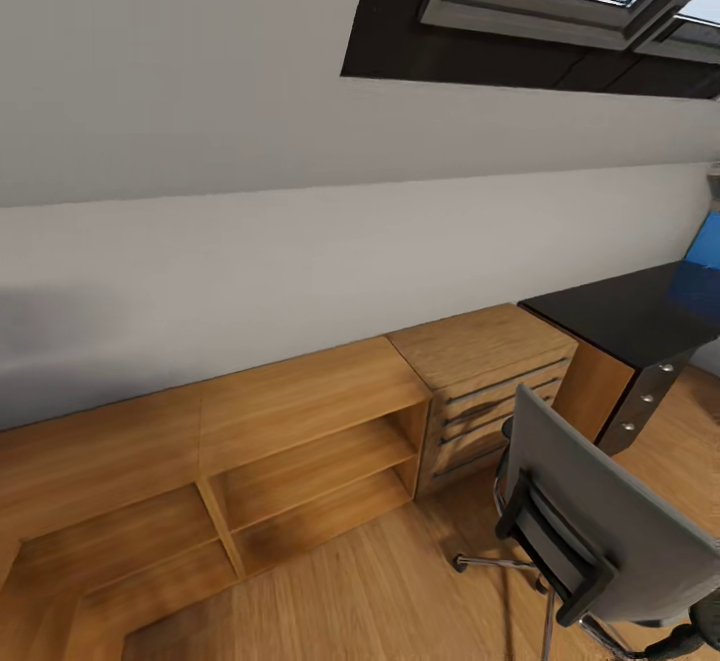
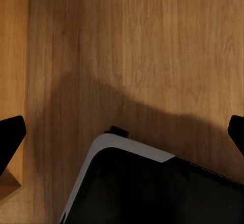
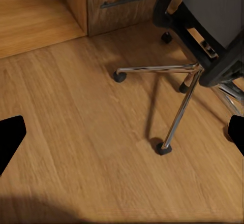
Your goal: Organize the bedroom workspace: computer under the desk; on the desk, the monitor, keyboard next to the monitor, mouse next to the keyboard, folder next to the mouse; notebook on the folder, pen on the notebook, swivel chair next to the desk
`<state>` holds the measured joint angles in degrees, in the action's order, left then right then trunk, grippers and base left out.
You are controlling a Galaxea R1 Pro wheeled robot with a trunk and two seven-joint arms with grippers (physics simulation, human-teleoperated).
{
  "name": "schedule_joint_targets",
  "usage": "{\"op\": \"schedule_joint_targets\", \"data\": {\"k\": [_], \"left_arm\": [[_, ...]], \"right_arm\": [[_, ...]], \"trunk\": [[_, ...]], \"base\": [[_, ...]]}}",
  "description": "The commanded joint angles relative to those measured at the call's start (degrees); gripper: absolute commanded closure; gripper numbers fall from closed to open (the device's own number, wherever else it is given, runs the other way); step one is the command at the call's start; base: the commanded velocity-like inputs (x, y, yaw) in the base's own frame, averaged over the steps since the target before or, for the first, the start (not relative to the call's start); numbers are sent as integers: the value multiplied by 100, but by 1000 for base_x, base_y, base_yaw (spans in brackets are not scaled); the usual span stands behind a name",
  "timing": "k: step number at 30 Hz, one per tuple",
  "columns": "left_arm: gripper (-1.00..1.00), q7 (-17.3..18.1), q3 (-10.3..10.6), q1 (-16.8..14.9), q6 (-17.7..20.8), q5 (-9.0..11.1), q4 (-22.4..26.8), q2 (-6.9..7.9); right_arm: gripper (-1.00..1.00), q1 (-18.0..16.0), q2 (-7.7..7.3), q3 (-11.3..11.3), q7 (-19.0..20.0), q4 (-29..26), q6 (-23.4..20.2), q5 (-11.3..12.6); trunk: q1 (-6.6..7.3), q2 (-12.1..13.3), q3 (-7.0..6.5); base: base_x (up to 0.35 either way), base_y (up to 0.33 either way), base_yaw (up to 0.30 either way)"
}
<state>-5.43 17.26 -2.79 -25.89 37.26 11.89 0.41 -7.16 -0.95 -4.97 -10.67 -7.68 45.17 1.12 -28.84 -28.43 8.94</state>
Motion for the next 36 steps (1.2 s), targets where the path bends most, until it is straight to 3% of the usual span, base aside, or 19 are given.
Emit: {"op": "schedule_joint_targets", "data": {"k": [1, 13, 32, 36], "left_arm": [[-100, -55, 50, -2, -13, 1, 7, 3], [-100, -55, 50, -2, -12, 7, 7, 3], [-100, -55, 54, -2, 31, 10, 3, 0], [-100, -51, 225, -2, 55, 8, -108, -94]], "right_arm": [[-100, -5, -2, -48, -41, 4, 12, 11], [-100, -5, -2, -48, -41, 4, 17, 11], [-100, -5, -20, -44, -41, 4, 18, 15], [-100, -5, -28, -47, -41, 4, 18, 17]], "trunk": [[-2, -10, 19], [-2, -10, 107], [-2, -10, 119], [-2, -10, 119]], "base": [[0, 0, -126], [0, 19, -141], [37, 102, -260], [300, 109, -296]]}}
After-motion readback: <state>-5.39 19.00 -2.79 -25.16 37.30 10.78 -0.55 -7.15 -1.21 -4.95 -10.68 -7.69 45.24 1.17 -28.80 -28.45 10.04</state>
